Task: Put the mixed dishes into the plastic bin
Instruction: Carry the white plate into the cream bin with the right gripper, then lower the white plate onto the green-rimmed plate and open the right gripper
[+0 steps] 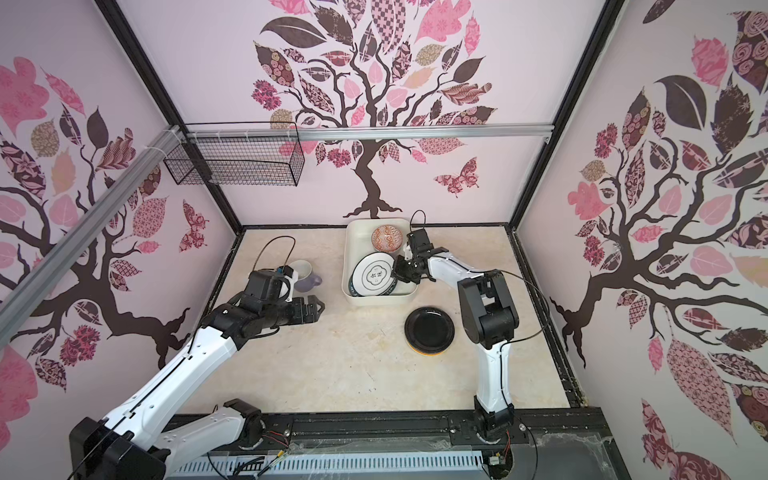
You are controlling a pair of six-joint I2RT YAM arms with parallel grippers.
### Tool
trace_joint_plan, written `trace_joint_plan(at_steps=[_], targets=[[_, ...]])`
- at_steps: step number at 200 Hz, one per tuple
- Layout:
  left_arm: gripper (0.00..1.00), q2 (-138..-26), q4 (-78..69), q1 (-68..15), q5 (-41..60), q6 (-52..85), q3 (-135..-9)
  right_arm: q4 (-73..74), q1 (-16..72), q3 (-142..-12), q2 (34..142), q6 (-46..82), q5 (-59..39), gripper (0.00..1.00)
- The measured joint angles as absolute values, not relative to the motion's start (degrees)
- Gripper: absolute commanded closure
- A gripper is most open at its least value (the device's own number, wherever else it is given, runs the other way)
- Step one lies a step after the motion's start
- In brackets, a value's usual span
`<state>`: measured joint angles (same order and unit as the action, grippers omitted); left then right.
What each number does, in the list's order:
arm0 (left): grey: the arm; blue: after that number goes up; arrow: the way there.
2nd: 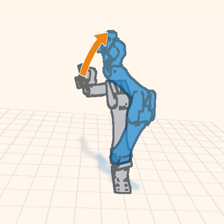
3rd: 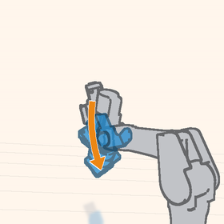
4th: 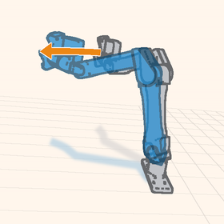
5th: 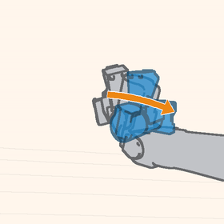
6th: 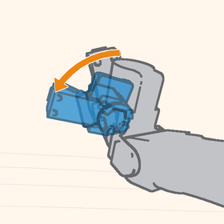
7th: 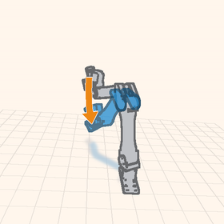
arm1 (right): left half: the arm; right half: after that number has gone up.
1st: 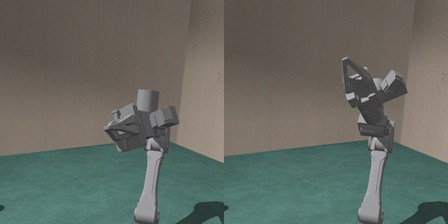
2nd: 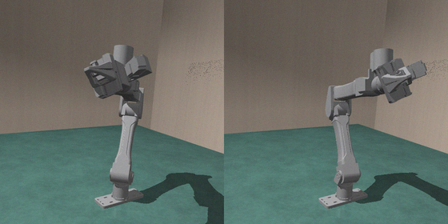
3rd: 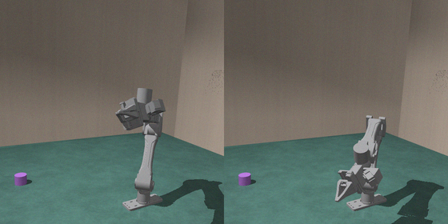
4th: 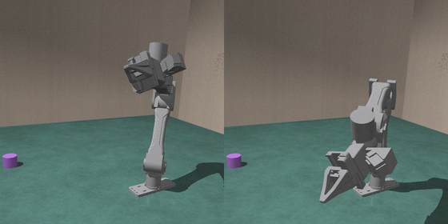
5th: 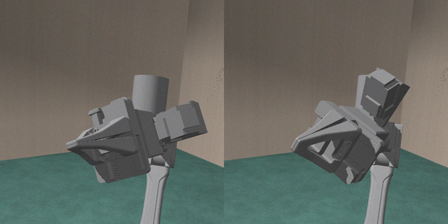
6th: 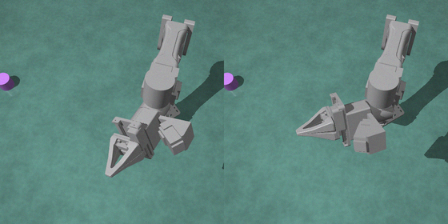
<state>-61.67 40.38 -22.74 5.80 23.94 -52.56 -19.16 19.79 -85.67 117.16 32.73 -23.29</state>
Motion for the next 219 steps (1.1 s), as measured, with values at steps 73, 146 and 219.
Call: trace_joint_plan(at_steps=[73,146,219], targets=[[0.02,-61.65,40.29,-22.48,6.57,23.94,-52.56,-23.07,19.79,-85.78,117.45,30.55,-19.66,0.68],[0.02,-60.42,40.05,-22.48,6.76,23.97,-52.56,-24.91,19.81,-85.78,117.38,28.97,-17.21,0.61],[0.02,-60.01,39.86,-22.48,7.01,23.99,-52.53,-27.03,20.12,-85.38,112.81,27.51,-15.73,0.54]])
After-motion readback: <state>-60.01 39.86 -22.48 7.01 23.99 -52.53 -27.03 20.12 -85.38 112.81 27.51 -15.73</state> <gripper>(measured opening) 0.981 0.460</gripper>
